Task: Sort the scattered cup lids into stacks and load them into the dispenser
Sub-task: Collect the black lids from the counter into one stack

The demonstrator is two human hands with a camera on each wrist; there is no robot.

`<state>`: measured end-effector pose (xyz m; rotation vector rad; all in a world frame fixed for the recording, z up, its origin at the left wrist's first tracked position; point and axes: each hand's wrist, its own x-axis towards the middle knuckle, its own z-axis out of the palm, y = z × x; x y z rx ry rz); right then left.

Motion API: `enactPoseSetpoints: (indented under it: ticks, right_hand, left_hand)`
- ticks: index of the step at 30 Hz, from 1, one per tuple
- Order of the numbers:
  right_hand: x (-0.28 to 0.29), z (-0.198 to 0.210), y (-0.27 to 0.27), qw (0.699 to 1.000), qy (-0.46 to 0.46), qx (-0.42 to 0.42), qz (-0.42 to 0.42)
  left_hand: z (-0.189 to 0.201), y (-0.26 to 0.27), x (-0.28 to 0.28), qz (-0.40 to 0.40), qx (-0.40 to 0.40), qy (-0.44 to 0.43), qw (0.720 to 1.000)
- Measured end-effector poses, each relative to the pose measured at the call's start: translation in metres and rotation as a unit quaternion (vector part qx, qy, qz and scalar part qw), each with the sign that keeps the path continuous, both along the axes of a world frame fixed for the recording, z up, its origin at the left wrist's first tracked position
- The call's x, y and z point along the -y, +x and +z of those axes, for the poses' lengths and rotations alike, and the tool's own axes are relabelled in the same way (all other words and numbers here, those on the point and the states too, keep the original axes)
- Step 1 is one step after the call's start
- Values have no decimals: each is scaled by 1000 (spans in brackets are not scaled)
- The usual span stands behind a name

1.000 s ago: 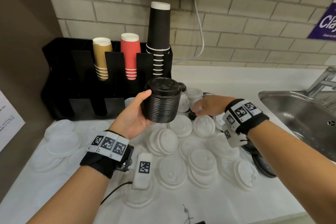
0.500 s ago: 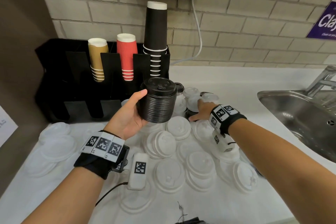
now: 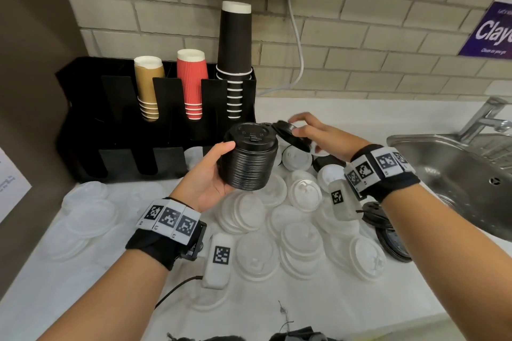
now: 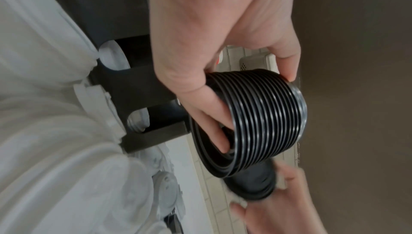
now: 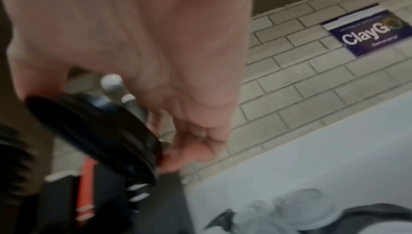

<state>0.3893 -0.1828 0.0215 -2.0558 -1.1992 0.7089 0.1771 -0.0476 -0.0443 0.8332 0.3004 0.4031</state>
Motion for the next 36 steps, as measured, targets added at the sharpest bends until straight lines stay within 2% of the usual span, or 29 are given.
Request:
enactPoseSetpoints:
  ticks: [3, 6, 10, 15, 19, 23, 24, 26, 28, 30, 31, 33, 35, 36]
  right_hand:
    - [7, 5, -25, 993, 92, -16, 74]
    - [11, 2, -39, 986, 114, 44, 110]
    - [22, -2, -43, 984, 114, 94, 102]
    - [36, -3, -46, 980, 123, 129, 91]
    - [45, -2, -49, 984, 115, 120, 69]
    - [57, 3, -53, 984, 118, 106, 87]
    - [62, 6, -51, 985, 125, 87, 78]
    - [74, 11, -41, 989, 132, 61, 3]
    - [89, 11, -22, 989, 71, 75, -106]
    - [107, 5, -4, 977, -66, 72, -188]
    - [115, 0, 3, 965, -137, 78, -208]
    - [130, -12, 12, 927, -271, 145, -213]
    - [143, -24, 16, 885, -365, 199, -210]
    - [148, -30, 16, 870, -397, 201, -212]
  left_hand:
    - [-1, 5, 10, -13, -10, 8, 1000]
    - [-2, 7, 18, -29, -18, 29, 999]
    - [-3, 8, 25, -47, -38, 59, 996]
    - [-4, 11, 36, -65, -27, 51, 996]
    - [-2, 13, 43, -75, -24, 51, 996]
    - [3, 16, 48, -87, -27, 50, 995]
    - [4, 17, 49, -86, -29, 43, 995]
    - [6, 20, 50, -94, -20, 21, 995]
    - [7, 21, 50, -101, 0, -1, 995]
    - [7, 22, 50, -109, 21, -8, 994]
    - [6, 23, 50, -116, 31, -9, 993]
    - [7, 24, 50, -128, 41, -12, 991]
    - [7, 25, 52, -132, 42, -8, 990]
    - [7, 26, 53, -132, 39, -8, 990]
